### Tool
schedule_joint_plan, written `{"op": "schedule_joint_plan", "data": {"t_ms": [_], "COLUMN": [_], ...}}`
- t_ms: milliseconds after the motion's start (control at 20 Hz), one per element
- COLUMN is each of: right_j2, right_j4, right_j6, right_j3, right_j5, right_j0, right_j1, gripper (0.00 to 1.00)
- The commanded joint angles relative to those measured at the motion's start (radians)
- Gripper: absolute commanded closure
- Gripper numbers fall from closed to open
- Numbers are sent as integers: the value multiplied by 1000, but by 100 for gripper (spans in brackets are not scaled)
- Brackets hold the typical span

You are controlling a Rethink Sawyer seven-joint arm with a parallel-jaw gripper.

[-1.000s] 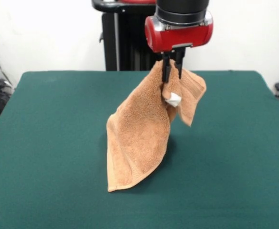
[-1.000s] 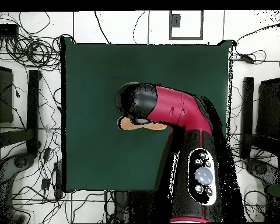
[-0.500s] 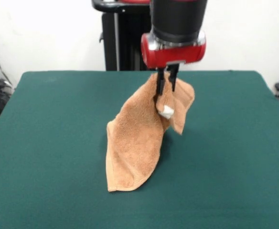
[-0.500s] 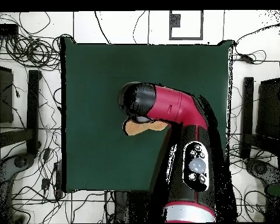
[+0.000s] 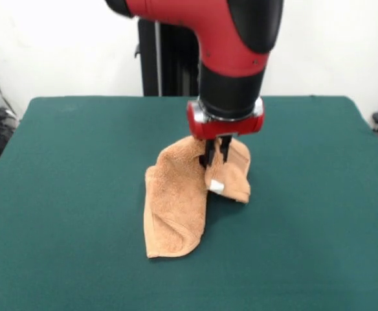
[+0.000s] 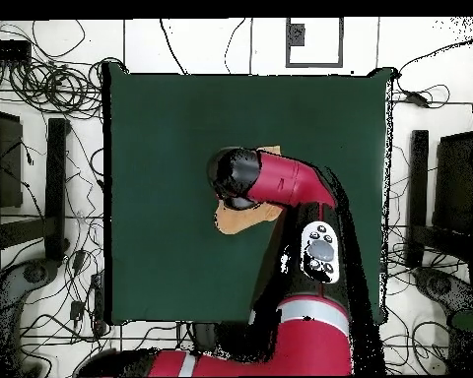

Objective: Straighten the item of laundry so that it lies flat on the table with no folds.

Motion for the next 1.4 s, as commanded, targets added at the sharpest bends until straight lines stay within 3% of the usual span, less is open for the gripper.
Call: {"op": "schedule_joint_plan", "data": {"t_ms": [50,500,600,800,1400], "right_j2": [24,82,63,16,14], "right_j4": [32,90,93,96,105], "right_j6": [278,265,278,305,296], "right_j3": [-7,-3,6,-9,-8], "right_j5": [-49,-131,-118,27,22], "right_j0": [10,-6,17,62,69], "right_j1": [73,74,38,-14,-5], "gripper": [100,100,100,100,100]}}
